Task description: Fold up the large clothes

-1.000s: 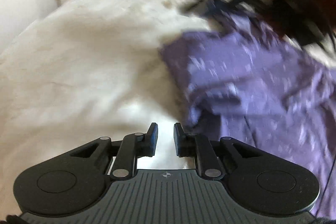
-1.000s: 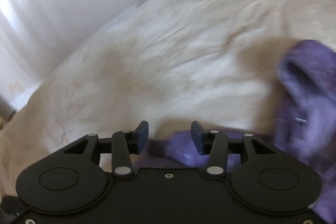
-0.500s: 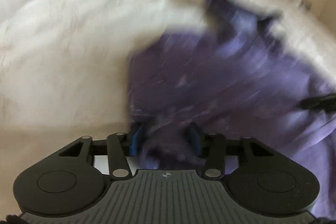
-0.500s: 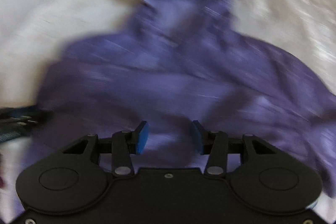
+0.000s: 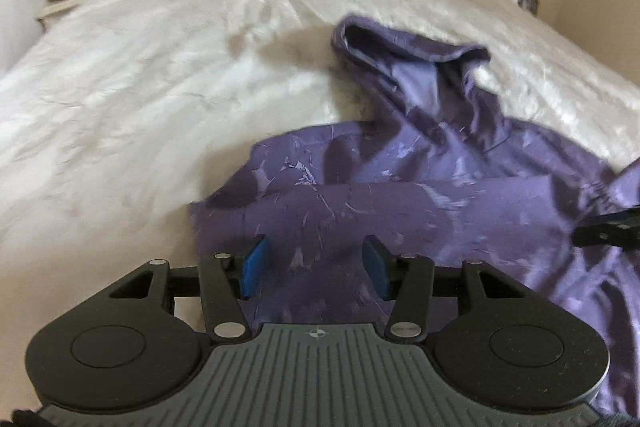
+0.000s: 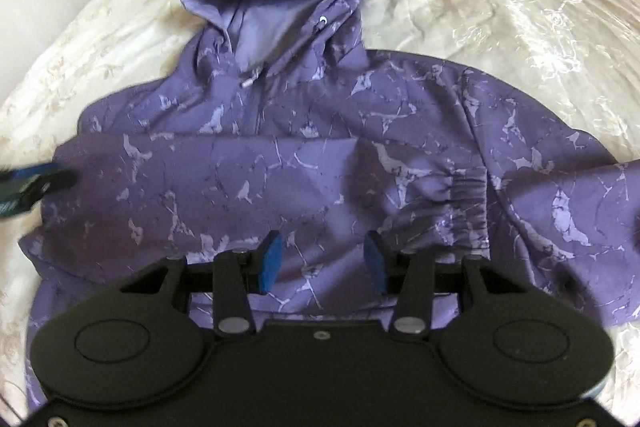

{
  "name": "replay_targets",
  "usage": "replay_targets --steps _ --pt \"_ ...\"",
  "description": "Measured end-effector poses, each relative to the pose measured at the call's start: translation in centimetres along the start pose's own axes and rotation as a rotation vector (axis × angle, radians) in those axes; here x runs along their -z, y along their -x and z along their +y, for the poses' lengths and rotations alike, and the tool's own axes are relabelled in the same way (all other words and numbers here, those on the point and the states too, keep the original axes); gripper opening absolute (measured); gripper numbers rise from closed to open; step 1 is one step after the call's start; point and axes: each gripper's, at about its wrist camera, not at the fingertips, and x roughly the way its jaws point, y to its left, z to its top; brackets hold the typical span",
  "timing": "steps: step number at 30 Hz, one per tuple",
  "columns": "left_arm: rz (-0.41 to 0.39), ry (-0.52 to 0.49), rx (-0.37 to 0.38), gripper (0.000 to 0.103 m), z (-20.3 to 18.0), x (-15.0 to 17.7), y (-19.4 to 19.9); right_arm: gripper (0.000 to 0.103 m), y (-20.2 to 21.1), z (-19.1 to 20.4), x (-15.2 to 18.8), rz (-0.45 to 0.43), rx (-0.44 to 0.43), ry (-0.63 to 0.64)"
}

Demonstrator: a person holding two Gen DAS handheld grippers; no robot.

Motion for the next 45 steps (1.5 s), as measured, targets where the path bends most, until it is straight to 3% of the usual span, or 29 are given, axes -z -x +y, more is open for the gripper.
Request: replay_targets --steps 4,8,12,15,18,20,22,23,29,36,45 --pt "0.080 0.056 -0.009 0.052 1.8 -0.9 -4.2 0.054 -0.5 -0.2 0.4 0.031 0.039 -0.017" --pt "0.078 0.062 -0.032 0.052 1.5 -1.0 -3.6 0.054 0.5 -0.2 0.4 0.005 0.034 -0.035" --pt "0.078 0.031 -0.074 0.053 0.7 -0.4 -2.8 0.049 -1.2 -1.1 1.2 0.083 0.141 -0.017" --pt "0.070 0.016 -0.119 0.053 -0.1 -0.7 -1.0 0.052 -0.1 -1.3 1.1 0.064 0.131 -0.039" --pt "0.020 0.057 -0.141 0.054 -0.9 -0.1 1.6 0.058 2.7 -2.0 1.4 -0.019 0.065 -0.091" --pt "-0.003 0.102 -0.133 0.061 -1.7 0.5 3.5 0.064 4.7 -3.2 2.0 -0.065 0.024 -0.146" --pt "-0.007 0.149 -0.107 0.080 -2.8 1.2 5.0 0.069 6.5 -5.1 2.6 -0.096 0.003 -0.214" --pt "-0.006 0.171 -0.091 0.082 -3.5 1.6 5.6 0.070 7.3 -6.1 3.0 -0.105 0.002 -0.243" --pt "0.041 0.193 -0.008 0.082 -10.0 2.9 6.1 0.070 11.4 -15.4 6.7 -0.111 0.054 -0.397" --pt "0.032 0.143 0.048 0.082 -19.2 1.0 3.9 0.071 16.7 -26.9 8.7 -0.159 0.158 -0.484" --pt "0.033 0.098 0.043 0.082 -27.0 -0.8 0.9 0.073 20.6 -39.4 8.5 -0.264 0.417 -0.519"
